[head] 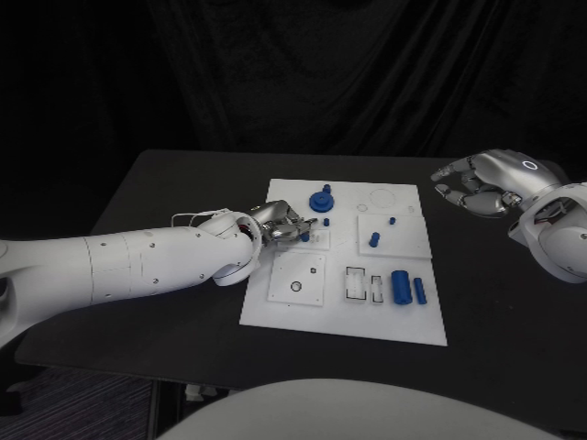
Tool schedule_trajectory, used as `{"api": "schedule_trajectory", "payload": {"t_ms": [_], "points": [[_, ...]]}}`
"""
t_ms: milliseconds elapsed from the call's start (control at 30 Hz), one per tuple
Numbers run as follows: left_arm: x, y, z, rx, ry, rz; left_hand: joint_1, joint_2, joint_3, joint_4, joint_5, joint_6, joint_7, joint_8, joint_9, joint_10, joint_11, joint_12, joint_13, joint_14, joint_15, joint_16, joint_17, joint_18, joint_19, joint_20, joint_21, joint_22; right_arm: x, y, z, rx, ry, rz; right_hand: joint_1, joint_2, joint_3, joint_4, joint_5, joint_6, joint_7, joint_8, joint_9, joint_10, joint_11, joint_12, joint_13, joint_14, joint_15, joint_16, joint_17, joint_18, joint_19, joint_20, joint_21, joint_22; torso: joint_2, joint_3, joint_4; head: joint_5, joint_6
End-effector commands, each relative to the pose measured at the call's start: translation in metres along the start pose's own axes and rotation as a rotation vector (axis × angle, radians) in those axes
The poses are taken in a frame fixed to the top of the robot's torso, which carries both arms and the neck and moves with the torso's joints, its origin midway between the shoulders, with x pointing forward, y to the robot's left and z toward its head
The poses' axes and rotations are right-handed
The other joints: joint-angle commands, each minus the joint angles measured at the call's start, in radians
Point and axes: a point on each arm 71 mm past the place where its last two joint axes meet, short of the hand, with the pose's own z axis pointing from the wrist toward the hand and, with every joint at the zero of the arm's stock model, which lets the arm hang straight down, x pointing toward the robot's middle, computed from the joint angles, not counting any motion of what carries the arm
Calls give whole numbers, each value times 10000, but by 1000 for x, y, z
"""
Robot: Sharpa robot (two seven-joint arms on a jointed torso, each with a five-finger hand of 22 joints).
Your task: Assemble the parts on the task board
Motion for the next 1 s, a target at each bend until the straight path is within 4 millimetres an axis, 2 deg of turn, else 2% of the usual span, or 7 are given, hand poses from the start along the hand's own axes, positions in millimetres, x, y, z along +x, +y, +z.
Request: {"api": "schedule_trajectory", "payload": {"t_ms": [33, 133, 267, 500, 667, 833, 1000], "points": [[3, -1, 0, 212, 34, -252, 129, 19, -87, 11, 152, -79, -24, 94, 94, 1038, -56, -5, 2626, 1056, -75, 26, 2634, 134, 122, -47, -31, 1857, 1, -2, -1, 220, 43, -4, -42, -43, 63, 17, 63, 73, 15, -53, -11, 1042, -9, 53, 2634, 895, 22, -66, 1985, 197, 507, 2, -61, 2267, -6, 2, -2, -6, 1], [2, -1, -1, 238, 18, -267, 177, 62, -99, 11, 280, -102, -33, 167, 174, 1038, -63, -5, 2626, 1056, -81, 26, 2634, 135, 121, -50, -32, 1857, 1, -2, -1, 225, 41, -3, -42, -43, 63, 17, 63, 73, 15, -53, -11, 1042, -9, 53, 2634, 895, 22, -66, 1985, 197, 507, 2, -61, 2267, -7, 4, -3, -7, 1], [2, -1, -1, 333, 12, -274, 297, 125, -123, 10, 728, -177, -56, 367, 322, 1038, -82, -5, 2626, 1056, -95, 26, 2634, 136, 120, -64, -33, 1856, 1, -2, -1, 231, 37, -5, -42, -43, 63, 17, 63, 73, 15, -53, -11, 1042, -9, 53, 2634, 895, 22, -66, 1985, 197, 507, 2, -61, 2267, -5, 4, -1, -7, 1], [2, -1, -1, 534, 19, -270, 428, 2, -167, -7, 875, -208, -69, 498, 345, 1038, -93, -5, 2626, 1056, -101, 26, 2634, 133, 123, -69, -18, 1861, 1, -2, -1, 239, 37, -7, -36, -40, 74, 7, 63, 74, 17, -55, -13, 1042, -8, 53, 2634, 894, 22, -67, 1984, 198, 505, 2, -65, 2266, -2, 2, -3, 2, 1], [1, -2, -1, 669, -53, -278, 610, -1, -131, 0, 1202, -256, -92, 695, 348, 1038, -108, -5, 2626, 1056, -115, 26, 2634, 129, 126, -80, 1, 1866, 1, -2, -1, 242, 40, -6, -36, -40, 74, 7, 63, 74, 17, -55, -13, 1042, -8, 53, 2634, 894, 22, -67, 1984, 198, 505, 2, -65, 2266, -6, 0, 0, -1, 1], [1, -1, -2, 721, -17, -268, 1004, -176, -26, -27, 1806, -315, -122, 1199, 384, 1038, -135, -5, 2626, 1056, -136, 26, 2634, 129, 122, -99, 8, 1867, 2, -2, -1, 244, 41, -2, -28, -38, 85, -5, 63, 75, 19, -58, -15, 1042, -7, 53, 2634, 895, 22, -66, 1987, 197, 506, 2, -64, 2267, 0, 3, 2, 1, 1], [1, -1, -2, 690, 77, -251, 1411, -388, 149, -46, 2131, -475, -139, 1330, 360, 1038, -149, -5, 2626, 1056, -147, 26, 2634, 133, 109, -110, -12, 1860, 2, -2, -1, 244, 38, 0, -26, -43, 90, -13, 62, 75, 22, -60, -17, 1042, -6, 53, 2634, 895, 22, -66, 1987, 198, 505, 2, -66, 2266, -2, 2, 3, 4, 1]]}}
